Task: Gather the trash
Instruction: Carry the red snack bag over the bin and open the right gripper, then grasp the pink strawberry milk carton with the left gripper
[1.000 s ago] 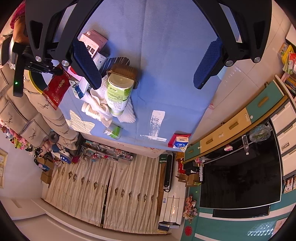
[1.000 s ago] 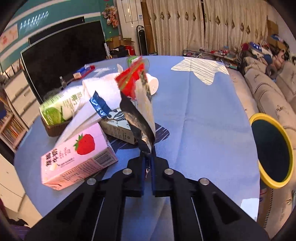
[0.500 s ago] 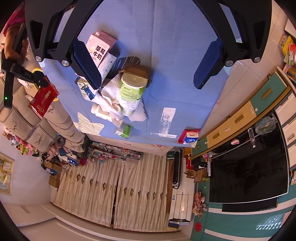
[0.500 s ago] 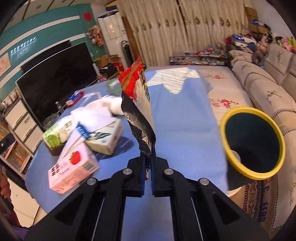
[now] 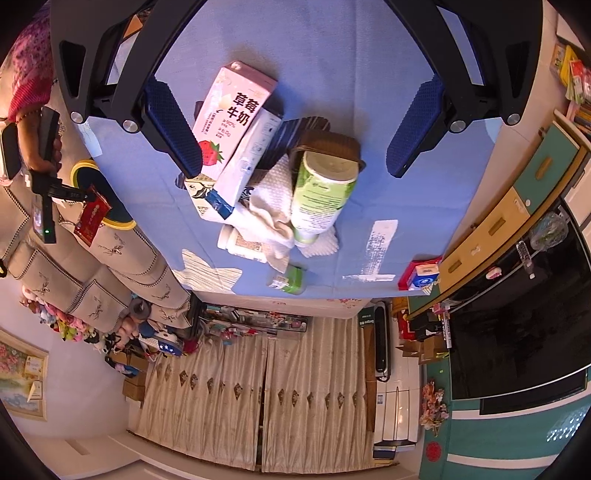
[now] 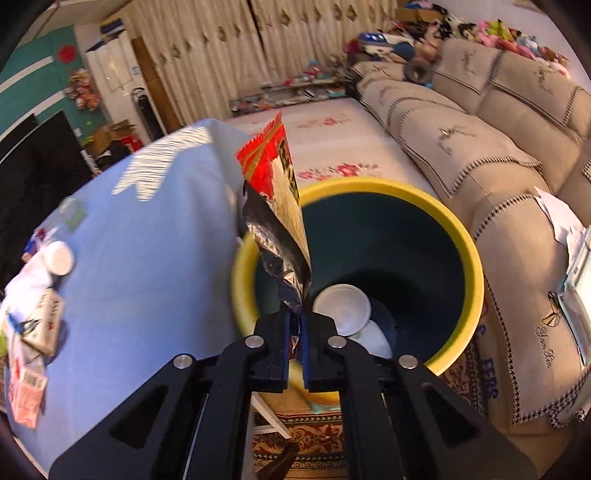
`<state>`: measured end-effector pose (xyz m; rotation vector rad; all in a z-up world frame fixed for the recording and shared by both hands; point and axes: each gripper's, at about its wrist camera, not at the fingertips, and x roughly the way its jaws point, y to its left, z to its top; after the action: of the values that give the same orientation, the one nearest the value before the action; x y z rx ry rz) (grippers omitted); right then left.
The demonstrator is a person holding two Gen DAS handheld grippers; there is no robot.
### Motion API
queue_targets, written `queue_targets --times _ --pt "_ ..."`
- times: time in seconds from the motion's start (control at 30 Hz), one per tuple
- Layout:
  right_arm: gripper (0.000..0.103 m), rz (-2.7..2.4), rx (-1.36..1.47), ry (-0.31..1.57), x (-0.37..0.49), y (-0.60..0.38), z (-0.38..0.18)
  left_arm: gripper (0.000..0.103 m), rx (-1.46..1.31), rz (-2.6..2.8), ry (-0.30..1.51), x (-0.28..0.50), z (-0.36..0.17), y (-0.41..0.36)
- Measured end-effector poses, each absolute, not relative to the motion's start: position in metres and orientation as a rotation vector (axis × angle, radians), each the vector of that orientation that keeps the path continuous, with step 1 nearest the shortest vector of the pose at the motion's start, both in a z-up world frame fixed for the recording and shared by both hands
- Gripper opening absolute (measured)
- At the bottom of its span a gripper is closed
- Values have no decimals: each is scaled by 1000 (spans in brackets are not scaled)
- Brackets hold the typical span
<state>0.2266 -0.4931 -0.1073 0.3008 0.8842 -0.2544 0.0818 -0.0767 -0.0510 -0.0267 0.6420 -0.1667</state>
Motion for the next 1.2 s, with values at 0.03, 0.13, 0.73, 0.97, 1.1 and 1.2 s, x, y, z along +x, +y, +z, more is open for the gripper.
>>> queue_targets --times 0.03,0.13,0.73,0.97,1.1,1.2 --pt "5 -269 304 898 230 -501 -113 98 -23 -170 644 82 -51 -79" --pt "5 -305 314 932 241 -518 -129 98 -2 -178 652 85 -52 -89" --pt "44 -316 270 821 195 -502 -104 98 38 -233 717 97 -76 -109" --pt "49 -288 274 797 172 -482 -95 98 69 -286 760 99 -93 -116" --pt "50 -263 291 802 167 -476 -97 98 103 -366 824 105 -112 -127" --pt "50 -244 297 810 168 -471 -99 98 138 -396 858 107 -123 -133"
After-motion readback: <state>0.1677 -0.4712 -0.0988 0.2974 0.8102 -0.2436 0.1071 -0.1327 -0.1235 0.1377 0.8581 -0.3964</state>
